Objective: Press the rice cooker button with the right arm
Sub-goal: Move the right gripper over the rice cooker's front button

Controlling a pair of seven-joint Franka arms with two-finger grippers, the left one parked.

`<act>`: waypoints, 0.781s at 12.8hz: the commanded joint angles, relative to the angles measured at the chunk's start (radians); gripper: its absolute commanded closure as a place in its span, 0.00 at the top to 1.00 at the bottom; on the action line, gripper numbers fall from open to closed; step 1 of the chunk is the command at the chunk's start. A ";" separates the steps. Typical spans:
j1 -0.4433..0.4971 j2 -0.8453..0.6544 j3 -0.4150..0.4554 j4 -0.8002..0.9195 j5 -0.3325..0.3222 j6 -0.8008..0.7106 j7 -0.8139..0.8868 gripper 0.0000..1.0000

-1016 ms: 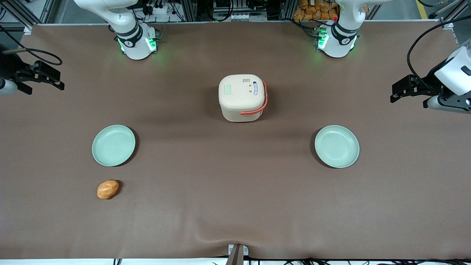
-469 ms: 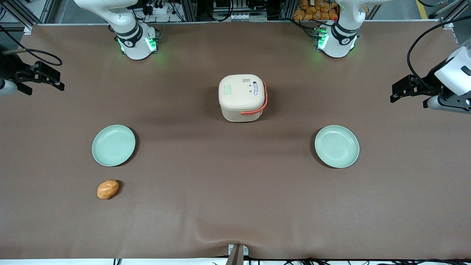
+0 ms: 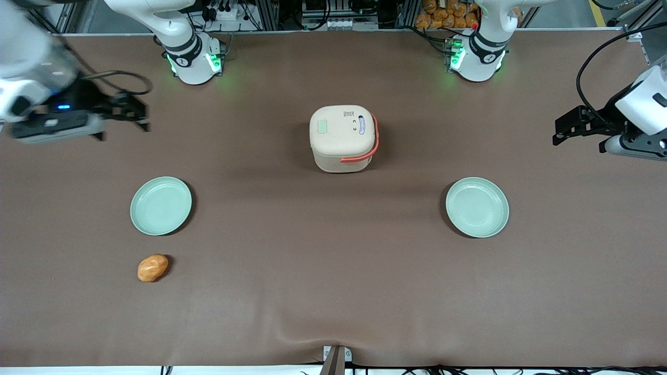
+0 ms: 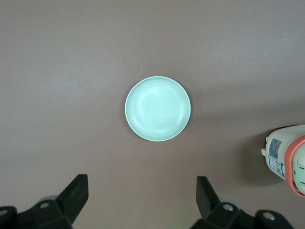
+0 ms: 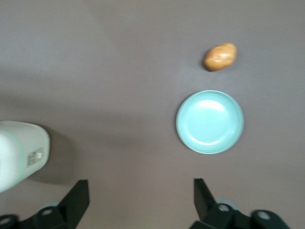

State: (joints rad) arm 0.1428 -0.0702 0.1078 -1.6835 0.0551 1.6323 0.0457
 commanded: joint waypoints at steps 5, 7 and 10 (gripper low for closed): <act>0.145 0.128 0.251 -0.073 -0.004 0.164 0.445 0.00; 0.214 0.183 0.253 -0.073 -0.014 0.201 0.450 0.00; 0.291 0.252 0.271 -0.073 -0.072 0.274 0.566 0.00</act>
State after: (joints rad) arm 0.3977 0.1466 0.3675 -1.7658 0.0390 1.8786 0.5381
